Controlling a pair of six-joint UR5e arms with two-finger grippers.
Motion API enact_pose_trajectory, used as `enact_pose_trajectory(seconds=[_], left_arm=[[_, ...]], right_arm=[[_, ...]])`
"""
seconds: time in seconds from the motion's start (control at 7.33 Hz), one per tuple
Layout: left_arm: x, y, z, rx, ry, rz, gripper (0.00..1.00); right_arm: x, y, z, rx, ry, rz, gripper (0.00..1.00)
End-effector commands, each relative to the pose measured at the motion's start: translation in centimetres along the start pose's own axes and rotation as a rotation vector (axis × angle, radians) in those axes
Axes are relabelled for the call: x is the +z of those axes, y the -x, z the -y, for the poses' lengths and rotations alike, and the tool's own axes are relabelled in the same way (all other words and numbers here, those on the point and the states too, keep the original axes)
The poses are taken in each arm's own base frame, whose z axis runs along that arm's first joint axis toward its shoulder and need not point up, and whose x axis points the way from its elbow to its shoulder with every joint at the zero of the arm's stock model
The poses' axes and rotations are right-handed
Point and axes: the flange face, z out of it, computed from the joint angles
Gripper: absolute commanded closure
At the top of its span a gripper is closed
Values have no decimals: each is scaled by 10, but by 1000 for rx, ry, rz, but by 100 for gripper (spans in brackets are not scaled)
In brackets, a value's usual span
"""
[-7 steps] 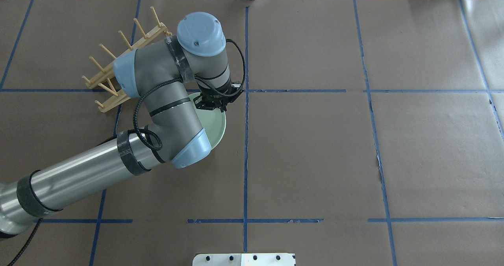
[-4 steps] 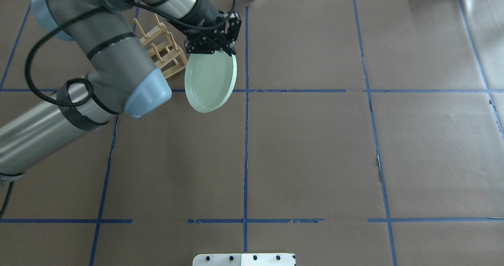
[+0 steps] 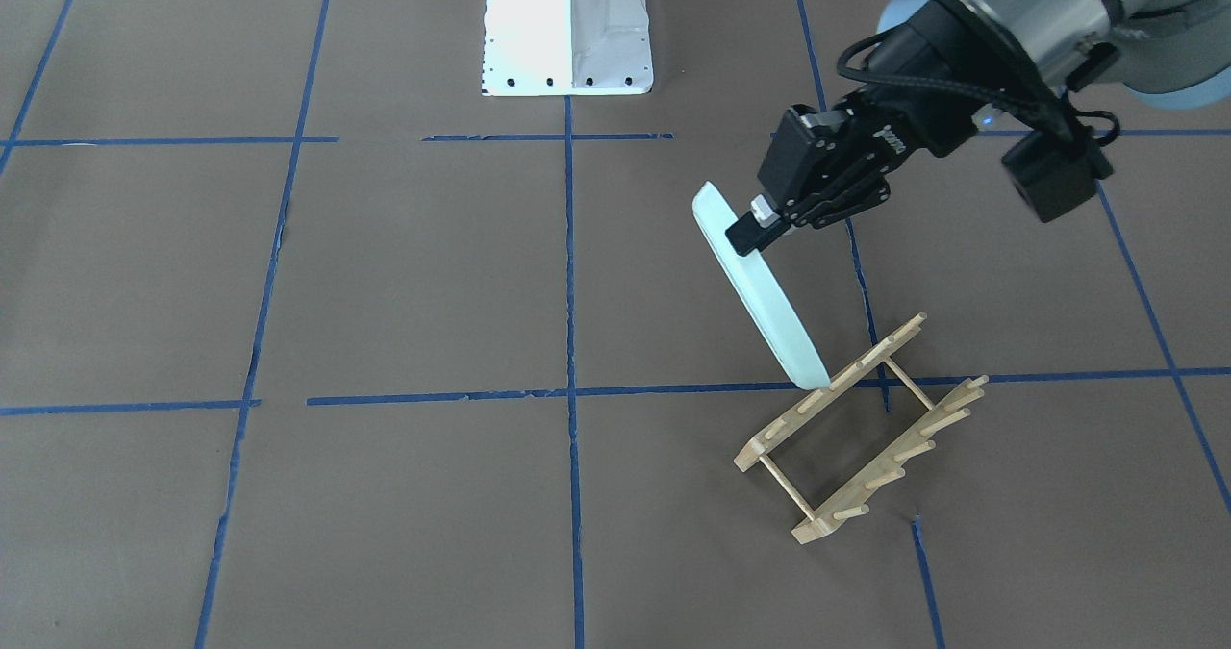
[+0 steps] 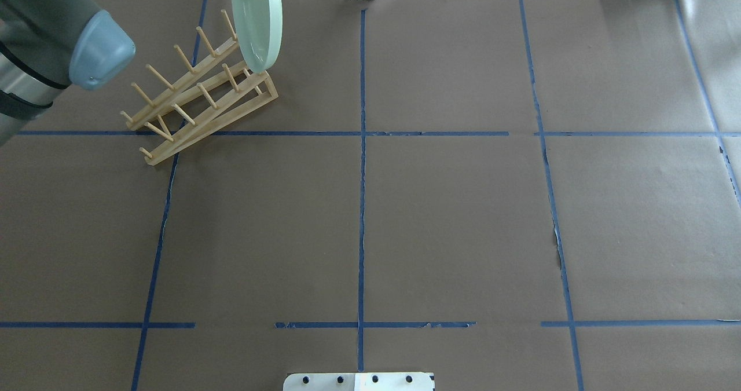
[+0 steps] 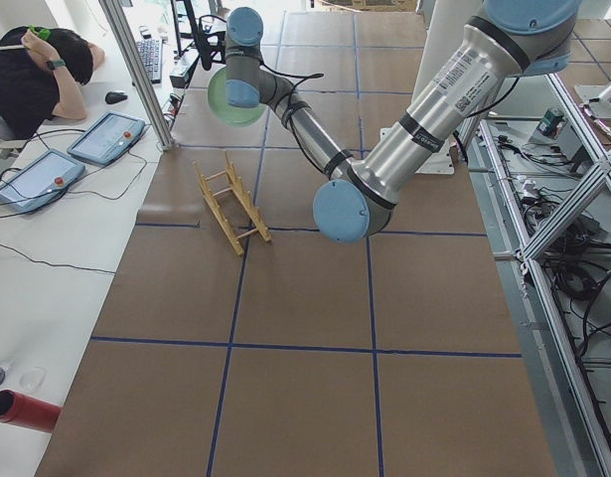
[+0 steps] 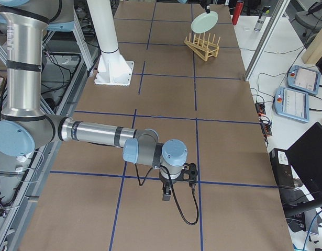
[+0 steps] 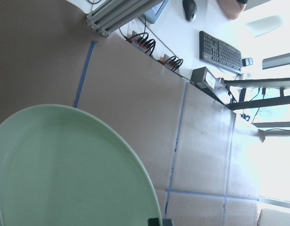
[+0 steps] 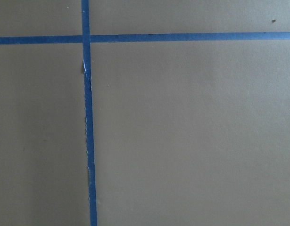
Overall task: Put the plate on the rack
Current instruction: 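Carry the upright plate with the left gripper over the wooden rack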
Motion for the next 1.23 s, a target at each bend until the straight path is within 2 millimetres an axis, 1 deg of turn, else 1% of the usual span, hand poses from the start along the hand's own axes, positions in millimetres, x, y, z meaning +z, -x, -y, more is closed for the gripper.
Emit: enact_pose_trajectory(seconds=[0.0, 0.14, 0.27, 0.41, 0.55, 0.68, 0.82, 0.95, 1.09], left_arm=[[-3, 53, 44, -34, -113, -132, 100], [-3, 69, 55, -41, -153, -189, 100], [-8, 88, 65, -49, -222, -235, 100], [-10, 108, 71, -42, -244, -283, 100], [-15, 139, 71, -48, -244, -279, 100], [-17, 149, 68, -43, -237, -288, 100], [-17, 153, 69, -49, -250, -287, 100], [-11, 163, 71, -61, -261, -275, 100], [3, 169, 66, -74, -280, -278, 100]], right_arm=[[-1, 0, 0, -1, -2, 0, 0], [0, 0, 0, 0, 0, 0, 0], [0, 0, 0, -1, 1, 0, 0], [0, 0, 0, 0, 0, 0, 0], [0, 1, 0, -2, -1, 0, 0], [0, 0, 0, -1, 1, 0, 0], [0, 0, 0, -1, 1, 0, 0], [0, 0, 0, -1, 1, 0, 0], [0, 0, 0, -1, 1, 0, 0]])
